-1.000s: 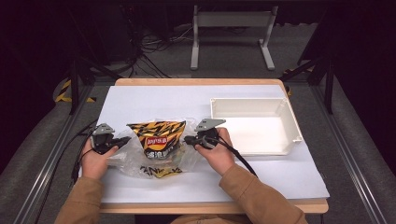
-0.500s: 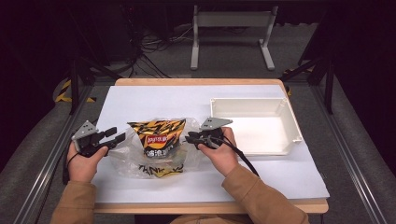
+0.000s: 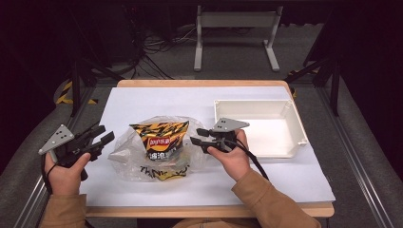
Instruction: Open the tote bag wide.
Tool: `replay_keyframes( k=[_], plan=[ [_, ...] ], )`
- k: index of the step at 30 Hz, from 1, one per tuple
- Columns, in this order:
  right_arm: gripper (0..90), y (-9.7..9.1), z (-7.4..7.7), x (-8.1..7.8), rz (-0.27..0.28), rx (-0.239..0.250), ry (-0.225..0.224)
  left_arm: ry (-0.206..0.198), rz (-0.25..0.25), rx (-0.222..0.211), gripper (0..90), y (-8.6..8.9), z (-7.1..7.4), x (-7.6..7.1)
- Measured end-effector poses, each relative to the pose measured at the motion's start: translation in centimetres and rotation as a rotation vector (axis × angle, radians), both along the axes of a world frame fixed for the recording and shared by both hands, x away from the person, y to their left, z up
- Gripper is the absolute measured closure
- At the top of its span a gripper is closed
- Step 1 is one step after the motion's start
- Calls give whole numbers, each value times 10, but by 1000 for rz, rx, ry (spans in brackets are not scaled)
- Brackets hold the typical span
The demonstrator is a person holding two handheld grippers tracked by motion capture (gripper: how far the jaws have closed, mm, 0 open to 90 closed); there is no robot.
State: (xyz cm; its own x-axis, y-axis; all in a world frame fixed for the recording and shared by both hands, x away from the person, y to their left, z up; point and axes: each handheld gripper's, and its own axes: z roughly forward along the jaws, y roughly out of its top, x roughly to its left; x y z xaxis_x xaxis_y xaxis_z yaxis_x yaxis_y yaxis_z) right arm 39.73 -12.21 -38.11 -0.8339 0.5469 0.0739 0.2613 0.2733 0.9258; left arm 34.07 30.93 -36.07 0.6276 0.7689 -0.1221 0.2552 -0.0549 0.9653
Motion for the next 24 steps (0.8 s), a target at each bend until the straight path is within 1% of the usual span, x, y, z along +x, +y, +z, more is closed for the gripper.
replay_keyframes(
  k=[1, 3, 5, 7, 8, 9, 10, 11, 12, 14, 16, 17, 20, 22, 23, 24],
  plan=[
    [567, -1, 1, -1, 4, 5, -5, -9, -14, 1, 546, -3, 3, -3],
    [565, -5, 4, -4, 8, 16, -17, -17, -49, 21, 568, -10, 8, -8],
    [564, -9, 7, -7, 9, 30, -26, -9, -102, 48, 614, -19, 10, -12],
    [563, -12, 10, -10, 20, 42, -38, 3, -141, 72, 666, -25, 8, -16],
    [562, -13, 11, -12, 24, 45, -41, 18, -162, 87, 685, -29, 5, -17],
    [560, -14, 12, -14, 29, 47, -50, 26, -177, 97, 717, -31, 2, -18],
    [559, -14, 13, -15, 32, 47, -55, 26, -177, 97, 742, -31, 2, -18],
    [559, -15, 14, -16, 33, 47, -61, 50, -197, 117, 762, -33, -3, -20],
    [557, -15, 14, -17, 33, 46, -65, 56, -205, 119, 780, -33, -6, -20],
    [558, -16, 14, -19, 37, 50, -73, 82, -218, 123, 806, -34, -14, -18],
    [558, -16, 14, -20, 42, 46, -77, 119, -235, 141, 818, -36, -26, -16],
    [558, -16, 13, -21, 46, 42, -78, 125, -238, 149, 820, -36, -31, -14],
    [556, -13, 9, -22, 66, 28, -83, 172, -242, 150, 823, -37, -49, -8],
    [548, -10, 4, -22, 74, 7, -82, 197, -237, 162, 826, -37, -59, -4],
    [544, -8, 2, -21, 76, -4, -78, 208, -232, 155, 826, -38, -63, -2],
    [539, -5, -1, -20, 78, -16, -81, 212, -233, 160, 827, -39, -66, 1]
  ],
)
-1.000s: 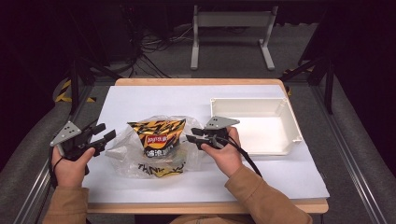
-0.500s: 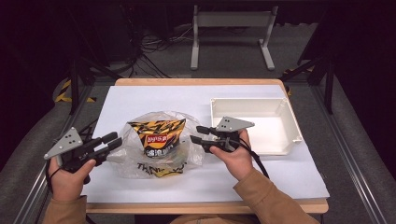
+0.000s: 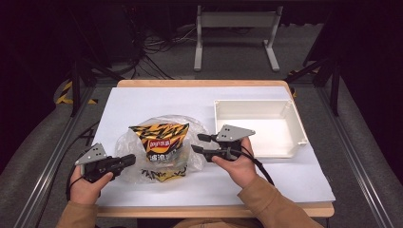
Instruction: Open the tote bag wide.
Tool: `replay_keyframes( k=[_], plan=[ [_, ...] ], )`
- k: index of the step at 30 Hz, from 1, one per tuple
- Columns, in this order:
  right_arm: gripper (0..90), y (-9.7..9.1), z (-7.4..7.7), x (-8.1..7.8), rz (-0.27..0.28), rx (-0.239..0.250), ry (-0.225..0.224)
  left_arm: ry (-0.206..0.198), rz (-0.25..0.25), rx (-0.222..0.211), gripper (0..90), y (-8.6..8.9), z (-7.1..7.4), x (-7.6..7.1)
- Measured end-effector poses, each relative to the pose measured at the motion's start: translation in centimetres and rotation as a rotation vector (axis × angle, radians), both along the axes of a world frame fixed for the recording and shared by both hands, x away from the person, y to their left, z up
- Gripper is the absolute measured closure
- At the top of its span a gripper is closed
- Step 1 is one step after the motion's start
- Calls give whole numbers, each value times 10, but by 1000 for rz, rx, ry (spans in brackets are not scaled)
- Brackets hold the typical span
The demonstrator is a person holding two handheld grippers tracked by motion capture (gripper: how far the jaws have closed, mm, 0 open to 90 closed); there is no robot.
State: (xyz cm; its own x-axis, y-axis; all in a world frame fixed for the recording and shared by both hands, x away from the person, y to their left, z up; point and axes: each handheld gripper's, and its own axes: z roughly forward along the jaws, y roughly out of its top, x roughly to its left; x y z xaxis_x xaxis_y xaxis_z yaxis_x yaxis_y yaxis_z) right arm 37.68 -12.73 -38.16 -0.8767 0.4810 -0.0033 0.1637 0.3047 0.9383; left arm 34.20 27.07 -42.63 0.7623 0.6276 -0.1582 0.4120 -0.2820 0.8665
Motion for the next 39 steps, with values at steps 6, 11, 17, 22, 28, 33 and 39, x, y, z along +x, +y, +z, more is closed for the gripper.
replay_keyframes(
  k=[6, 11, 17, 22, 28, 33, 39],
  plan=[
    [511, 16, -15, 7, 2, -72, 1, 38, 24, 50, 826, -6, -17, 18],
    [417, 29, -32, 16, 4, -116, 57, 53, 23, 87, 807, -15, -25, 26],
    [290, 43, -50, 16, -14, -221, 51, 71, 40, 101, 779, -17, -29, 31],
    [243, 49, -53, 12, -18, -297, 38, 91, 68, 86, 747, -14, -29, 33],
    [220, 53, -70, 10, -41, -331, 154, 105, 116, 87, 690, -10, -29, 36],
    [209, 53, -72, 11, -52, -339, 178, 112, 149, 86, 670, -5, -30, 37],
    [209, 46, -68, 12, -38, -295, 201, 84, 136, 94, 617, -6, -29, 35]
  ],
)
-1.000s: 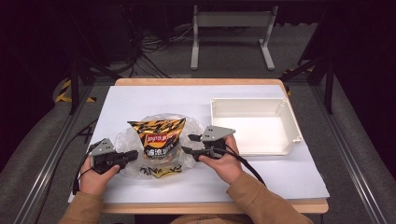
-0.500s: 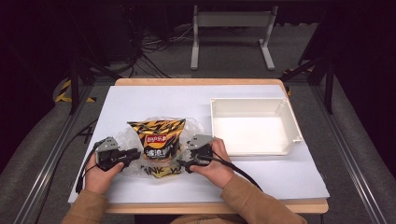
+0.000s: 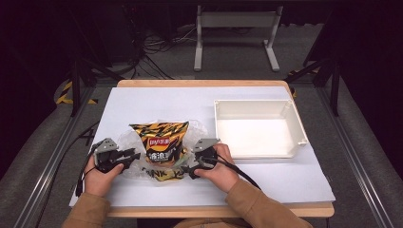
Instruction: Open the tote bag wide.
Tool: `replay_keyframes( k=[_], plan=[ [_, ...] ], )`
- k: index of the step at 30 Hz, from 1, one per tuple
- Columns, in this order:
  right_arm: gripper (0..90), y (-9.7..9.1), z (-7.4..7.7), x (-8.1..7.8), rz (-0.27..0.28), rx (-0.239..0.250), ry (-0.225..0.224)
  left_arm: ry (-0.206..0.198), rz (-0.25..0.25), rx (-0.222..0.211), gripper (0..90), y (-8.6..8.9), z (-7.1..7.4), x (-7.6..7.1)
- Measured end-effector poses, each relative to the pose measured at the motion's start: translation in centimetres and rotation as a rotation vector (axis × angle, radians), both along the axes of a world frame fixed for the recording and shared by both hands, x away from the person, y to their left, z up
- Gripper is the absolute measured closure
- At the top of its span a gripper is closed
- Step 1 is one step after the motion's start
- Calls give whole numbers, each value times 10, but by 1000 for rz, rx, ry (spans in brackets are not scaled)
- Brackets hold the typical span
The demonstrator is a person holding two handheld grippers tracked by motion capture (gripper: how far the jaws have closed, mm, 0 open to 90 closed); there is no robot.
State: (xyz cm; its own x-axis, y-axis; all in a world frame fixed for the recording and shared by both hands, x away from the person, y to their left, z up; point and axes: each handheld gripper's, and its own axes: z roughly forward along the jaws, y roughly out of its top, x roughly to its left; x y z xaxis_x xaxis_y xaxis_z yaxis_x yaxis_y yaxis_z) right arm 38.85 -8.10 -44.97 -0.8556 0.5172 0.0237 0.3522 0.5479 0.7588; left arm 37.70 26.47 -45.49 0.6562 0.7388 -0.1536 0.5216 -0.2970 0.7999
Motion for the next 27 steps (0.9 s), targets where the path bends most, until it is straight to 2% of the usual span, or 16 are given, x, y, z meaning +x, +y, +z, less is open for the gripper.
replay_keyframes(
  k=[8, 12, 17, 27],
  plan=[
    [209, -9, 15, -8, 12, 66, -54, -66, 12, -35, 459, 5, 9, -9],
    [209, -15, 24, -15, 21, 97, -83, -78, 25, -47, 411, 7, 12, -13],
    [209, -25, 38, -20, 20, 152, -103, -98, 26, -57, 399, 8, 14, -17],
    [209, -42, 69, -25, 43, 237, -147, -102, 12, -81, 387, 7, 16, -19]
  ],
)
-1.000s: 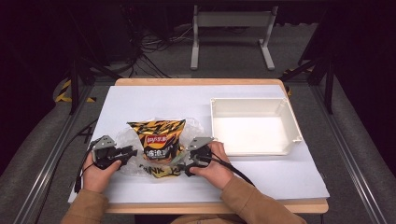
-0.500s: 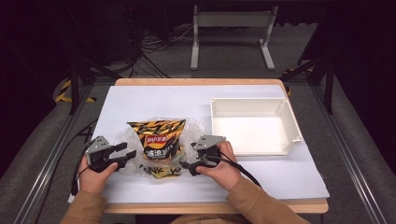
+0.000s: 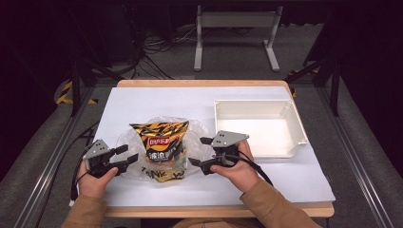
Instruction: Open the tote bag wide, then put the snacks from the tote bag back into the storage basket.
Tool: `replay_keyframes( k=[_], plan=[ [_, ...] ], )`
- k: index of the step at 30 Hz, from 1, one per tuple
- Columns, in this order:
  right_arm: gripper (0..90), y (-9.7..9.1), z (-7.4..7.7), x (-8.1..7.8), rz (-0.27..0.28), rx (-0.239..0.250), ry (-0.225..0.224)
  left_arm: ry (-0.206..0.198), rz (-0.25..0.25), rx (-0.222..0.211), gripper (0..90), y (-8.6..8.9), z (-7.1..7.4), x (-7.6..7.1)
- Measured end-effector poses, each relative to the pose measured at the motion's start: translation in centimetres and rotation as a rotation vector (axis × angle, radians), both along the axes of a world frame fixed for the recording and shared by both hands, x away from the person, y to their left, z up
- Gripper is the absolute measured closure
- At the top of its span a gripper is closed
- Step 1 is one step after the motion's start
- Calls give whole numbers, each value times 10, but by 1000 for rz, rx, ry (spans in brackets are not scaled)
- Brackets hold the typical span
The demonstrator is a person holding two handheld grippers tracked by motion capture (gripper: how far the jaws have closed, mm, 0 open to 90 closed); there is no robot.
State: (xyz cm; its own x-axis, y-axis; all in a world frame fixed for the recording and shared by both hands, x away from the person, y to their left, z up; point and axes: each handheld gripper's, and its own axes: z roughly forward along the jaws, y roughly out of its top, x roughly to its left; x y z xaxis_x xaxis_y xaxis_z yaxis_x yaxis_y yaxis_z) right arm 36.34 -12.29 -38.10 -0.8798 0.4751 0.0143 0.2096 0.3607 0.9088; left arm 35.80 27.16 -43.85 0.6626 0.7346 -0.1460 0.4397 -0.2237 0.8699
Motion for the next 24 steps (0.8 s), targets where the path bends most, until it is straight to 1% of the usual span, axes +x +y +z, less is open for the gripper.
replay_keyframes(
  k=[1, 4, 5, 8, 11, 15, 17, 21, 24],
  plan=[
    [209, 0, 0, 0, 0, 0, 0, -2, -2, -3, 387, 0, 0, 0],
    [209, -6, 15, -2, 15, 19, -21, -10, -6, -26, 380, 1, 2, 0],
    [209, -6, 15, -2, 15, 19, -21, -10, -6, -26, 379, 1, 2, 0],
    [209, -7, 24, -3, 28, 24, -39, -18, -16, -27, 374, 2, 3, -1],
    [209, -8, 30, -1, 43, 37, -42, -22, -19, -33, 369, 1, 3, -1],
    [207, -11, 38, 3, 51, 60, -35, -22, -23, -38, 367, 1, 3, -1],
    [202, -11, 42, 6, 53, 57, -38, -23, -25, -32, 366, 1, 3, 0],
    [191, -9, 47, 14, 70, 67, -13, -23, -18, -45, 365, 2, 4, -1],
    [171, -5, 50, 21, 78, 67, -2, -26, -19, -34, 364, 1, 3, -1]
  ],
)
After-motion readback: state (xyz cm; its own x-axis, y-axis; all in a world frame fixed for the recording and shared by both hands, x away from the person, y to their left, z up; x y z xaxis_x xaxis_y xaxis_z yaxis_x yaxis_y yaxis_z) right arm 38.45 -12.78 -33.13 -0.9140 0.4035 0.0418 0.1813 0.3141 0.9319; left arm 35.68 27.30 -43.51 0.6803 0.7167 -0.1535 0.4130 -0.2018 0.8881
